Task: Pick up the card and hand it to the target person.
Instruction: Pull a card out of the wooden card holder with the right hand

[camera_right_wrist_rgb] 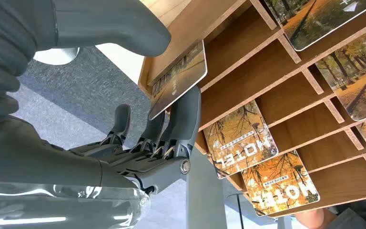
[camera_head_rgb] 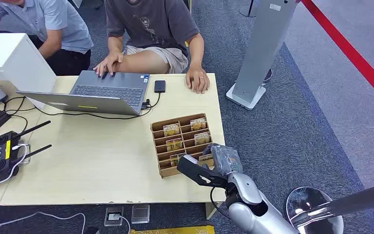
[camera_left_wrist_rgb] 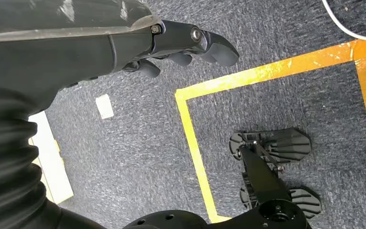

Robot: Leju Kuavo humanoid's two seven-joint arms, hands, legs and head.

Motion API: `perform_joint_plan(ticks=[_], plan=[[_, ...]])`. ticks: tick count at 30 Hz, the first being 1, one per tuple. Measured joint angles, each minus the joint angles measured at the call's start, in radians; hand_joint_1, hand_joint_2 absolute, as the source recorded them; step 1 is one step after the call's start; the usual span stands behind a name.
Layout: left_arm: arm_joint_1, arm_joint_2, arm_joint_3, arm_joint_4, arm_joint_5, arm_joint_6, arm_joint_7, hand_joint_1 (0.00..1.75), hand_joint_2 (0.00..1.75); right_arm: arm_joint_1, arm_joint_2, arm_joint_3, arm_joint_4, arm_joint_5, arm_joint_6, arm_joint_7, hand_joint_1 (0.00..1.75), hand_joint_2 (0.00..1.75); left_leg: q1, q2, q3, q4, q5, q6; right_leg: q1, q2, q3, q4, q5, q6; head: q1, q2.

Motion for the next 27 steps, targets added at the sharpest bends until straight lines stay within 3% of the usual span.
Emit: perform_joint_plan(ticks=[14, 27], plan=[[0.0, 0.0, 0.0, 0.0, 0.003, 0.003, 0.0, 0.0, 1.75, -0.003, 0.002, 0.0, 0.006, -0.001, -0.004, -0.014, 1.45, 1.75, 0.0, 0.0, 0.0, 0.0, 0.0, 0.0, 0.0, 0.0, 0.0, 0.0, 0.0, 0.0, 0.0, 0.0], [0.0, 0.002, 0.0, 0.0, 0.032, 0.023, -0.015, 0.0, 1.75, -0.003, 0.002, -0.001, 0.01, 0.02, -0.006, -0.035, 1.47, 1.75, 0.0, 0.0, 0.0, 0.0, 0.0, 0.0, 0.0, 0.0, 0.0, 0.0, 0.0, 0.0, 0.0, 0.0]])
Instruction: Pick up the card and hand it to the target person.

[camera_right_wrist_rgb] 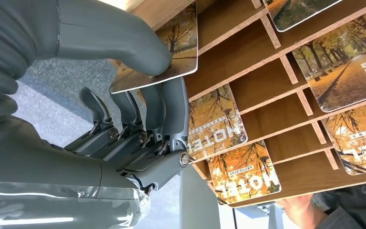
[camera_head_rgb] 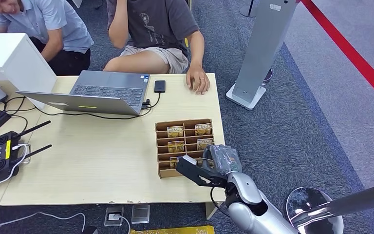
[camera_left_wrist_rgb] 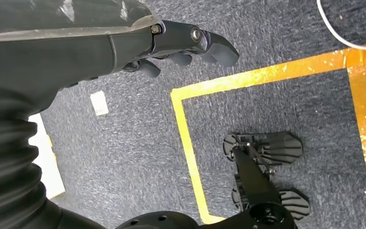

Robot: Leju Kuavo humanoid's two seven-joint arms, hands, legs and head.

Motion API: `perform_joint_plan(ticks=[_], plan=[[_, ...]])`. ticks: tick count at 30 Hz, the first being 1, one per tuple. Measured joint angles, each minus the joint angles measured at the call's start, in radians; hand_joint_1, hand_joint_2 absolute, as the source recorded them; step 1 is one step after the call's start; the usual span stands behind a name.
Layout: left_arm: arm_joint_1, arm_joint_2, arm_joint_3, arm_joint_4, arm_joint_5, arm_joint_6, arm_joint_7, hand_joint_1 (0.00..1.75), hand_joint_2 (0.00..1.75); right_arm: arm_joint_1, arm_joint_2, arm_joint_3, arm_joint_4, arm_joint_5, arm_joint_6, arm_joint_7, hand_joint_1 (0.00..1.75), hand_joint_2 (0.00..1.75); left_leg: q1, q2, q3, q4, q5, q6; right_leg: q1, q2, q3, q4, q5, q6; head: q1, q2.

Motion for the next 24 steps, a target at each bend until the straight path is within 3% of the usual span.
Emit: perform_joint_plan(ticks=[5, 14, 24], plan=[[0.0, 0.0, 0.0, 0.0, 0.006, 0.001, 0.001, 0.0, 1.75, -0.001, 0.0, 0.001, -0.004, 0.021, -0.009, -0.035, 1.47, 1.75, 0.0, 0.0, 0.0, 0.0, 0.0, 0.0, 0.0, 0.0, 0.0, 0.0, 0.0, 0.0, 0.0, 0.0], [0.001, 0.0, 0.0, 0.001, 0.017, 0.002, 0.001, 0.0, 1.75, -0.017, -0.002, -0.009, -0.118, 0.063, -0.095, -0.189, 1.47, 1.75, 0.0, 0.0, 0.0, 0.0, 0.0, 0.0, 0.0, 0.0, 0.0, 0.0, 0.0, 0.0, 0.0, 0.0], [0.001, 0.0, -0.004, 0.002, 0.011, -0.002, 0.001, 0.0, 1.75, -0.068, -0.003, -0.033, -0.184, 0.022, -0.077, -0.237, 1.47, 1.75, 0.0, 0.0, 0.0, 0.0, 0.0, 0.0, 0.0, 0.0, 0.0, 0.0, 0.0, 0.0, 0.001, 0.0]])
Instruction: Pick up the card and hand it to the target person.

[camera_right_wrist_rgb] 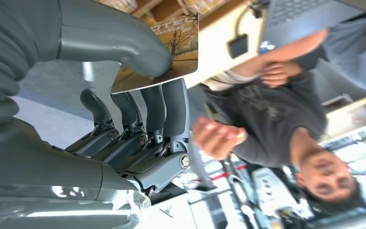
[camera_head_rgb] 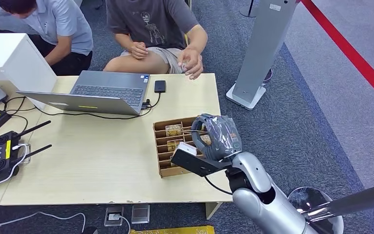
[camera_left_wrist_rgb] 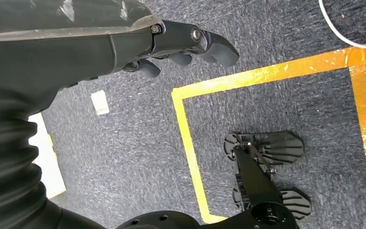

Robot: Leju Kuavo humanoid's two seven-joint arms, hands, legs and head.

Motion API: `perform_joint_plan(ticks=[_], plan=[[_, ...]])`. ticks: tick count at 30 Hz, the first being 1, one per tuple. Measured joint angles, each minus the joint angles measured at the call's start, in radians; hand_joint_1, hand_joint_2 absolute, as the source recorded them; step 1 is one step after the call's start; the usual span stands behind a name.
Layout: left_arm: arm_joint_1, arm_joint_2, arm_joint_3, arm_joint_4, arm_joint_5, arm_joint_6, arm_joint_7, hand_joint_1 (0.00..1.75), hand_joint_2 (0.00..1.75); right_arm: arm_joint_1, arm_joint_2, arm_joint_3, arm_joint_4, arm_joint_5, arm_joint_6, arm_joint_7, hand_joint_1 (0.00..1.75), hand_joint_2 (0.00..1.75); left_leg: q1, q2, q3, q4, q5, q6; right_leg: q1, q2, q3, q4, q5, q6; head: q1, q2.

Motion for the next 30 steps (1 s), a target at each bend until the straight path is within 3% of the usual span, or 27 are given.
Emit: perform_joint_plan(ticks=[5, 10, 15, 22, 26, 30], plan=[[-0.011, 0.0, -0.031, 0.001, -0.021, -0.005, -0.015, 0.0, 1.75, -0.229, 0.096, 0.017, 0.257, -0.082, -0.026, -0.188, 1.47, 1.75, 0.0, 0.001, -0.003, 0.0, 0.002, -0.002, 0.0, 0.001, -0.004, 0.002, 0.002, -0.003, -0.001, 0.0], [-0.014, 0.001, -0.048, 0.002, -0.026, -0.005, -0.04, 0.0, 1.75, -0.479, 0.196, 0.037, 0.556, -0.151, -0.048, -0.3, 1.47, 1.75, 0.0, 0.0, -0.004, 0.0, 0.004, -0.003, 0.0, -0.001, -0.004, 0.003, 0.003, -0.003, -0.003, 0.0], [-0.013, 0.004, -0.061, 0.006, -0.021, -0.007, -0.041, 0.0, 1.75, -0.638, 0.266, 0.045, 0.798, -0.151, -0.063, -0.308, 1.47, 1.75, 0.0, -0.001, -0.004, 0.0, 0.004, -0.003, 0.0, -0.001, -0.004, 0.003, 0.002, -0.003, -0.002, 0.0], [-0.012, 0.009, -0.069, 0.007, -0.009, -0.008, -0.032, 0.0, 1.75, -0.723, 0.321, 0.058, 1.003, -0.128, -0.066, -0.291, 1.47, 1.75, 0.0, -0.001, -0.004, 0.0, 0.004, -0.003, 0.0, -0.001, -0.004, 0.003, 0.002, -0.003, -0.001, 0.0], [-0.011, 0.009, -0.069, 0.007, -0.002, -0.009, -0.019, 0.0, 1.75, -0.726, 0.34, 0.072, 1.067, -0.096, -0.068, -0.287, 0.0, 1.75, 0.0, -0.001, -0.004, 0.0, 0.004, -0.003, 0.0, -0.001, -0.004, 0.003, 0.002, -0.003, -0.001, 0.0], [-0.011, 0.011, -0.07, 0.007, -0.004, -0.013, -0.019, 0.0, 1.75, -0.727, 0.355, 0.089, 1.104, -0.073, -0.068, -0.282, 0.0, 1.75, 0.0, -0.001, -0.004, 0.0, 0.004, -0.003, 0.0, -0.001, -0.004, 0.003, 0.002, -0.003, -0.002, 0.0]])
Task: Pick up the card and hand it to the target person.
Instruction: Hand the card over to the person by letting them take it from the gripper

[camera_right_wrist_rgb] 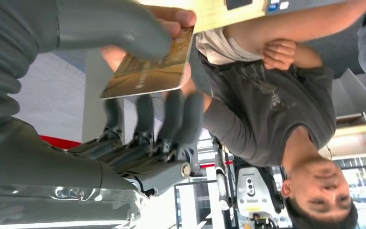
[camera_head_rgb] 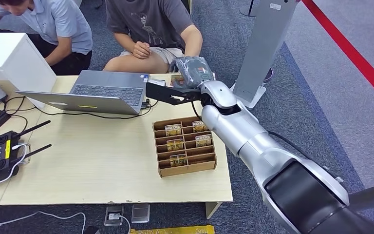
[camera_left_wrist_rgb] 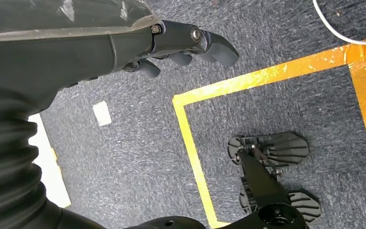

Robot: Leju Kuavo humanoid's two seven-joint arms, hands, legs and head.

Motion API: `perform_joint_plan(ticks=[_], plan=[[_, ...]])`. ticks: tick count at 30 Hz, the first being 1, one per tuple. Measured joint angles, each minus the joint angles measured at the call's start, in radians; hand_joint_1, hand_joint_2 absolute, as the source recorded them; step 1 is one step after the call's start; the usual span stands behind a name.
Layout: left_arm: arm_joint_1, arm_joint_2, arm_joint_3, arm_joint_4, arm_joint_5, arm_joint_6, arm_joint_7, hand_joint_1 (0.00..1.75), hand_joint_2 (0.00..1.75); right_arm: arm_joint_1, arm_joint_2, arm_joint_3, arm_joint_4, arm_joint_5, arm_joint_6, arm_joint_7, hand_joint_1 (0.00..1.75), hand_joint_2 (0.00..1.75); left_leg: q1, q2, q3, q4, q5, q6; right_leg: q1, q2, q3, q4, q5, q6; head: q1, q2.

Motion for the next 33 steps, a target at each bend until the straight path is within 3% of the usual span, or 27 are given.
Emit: perform_joint_plan(ticks=[13, 26, 29, 33], plan=[[0.001, 0.002, -0.01, 0.0, 0.031, 0.003, -0.03, 0.0, 1.75, -0.036, 0.021, 0.025, 0.057, -0.02, -0.06, -0.045, 0.0, 1.75, 0.0, 0.0, 0.0, 0.0, 0.0, 0.0, 0.0, 0.0, 0.0, 0.0, 0.0, 0.0, 0.001, 0.0], [0.007, 0.003, -0.01, 0.0, 0.059, 0.014, 0.001, 0.0, 1.75, -0.051, -0.018, -0.007, -0.025, -0.106, -0.129, -0.064, 0.0, 1.75, 0.0, 0.0, 0.002, 0.001, 0.0, 0.0, 0.0, 0.0, 0.0, 0.0, 0.0, 0.0, 0.0, 0.0], [0.01, 0.003, -0.01, 0.0, 0.073, 0.019, 0.014, 0.0, 1.75, 0.013, -0.082, -0.045, -0.17, -0.243, -0.063, -0.019, 0.0, 1.75, 0.0, 0.0, 0.003, 0.001, 0.0, 0.0, 0.0, 0.0, 0.002, -0.002, 0.0, 0.0, -0.001, 0.0], [0.018, 0.003, -0.01, 0.0, 0.089, 0.03, 0.023, 0.0, 1.75, 0.261, -0.205, -0.15, -0.445, -0.607, 0.031, -0.027, 0.0, 1.75, 0.001, -0.001, 0.005, 0.001, -0.002, 0.002, 0.001, -0.002, 0.006, -0.005, 0.0, 0.001, 0.001, 0.0]])
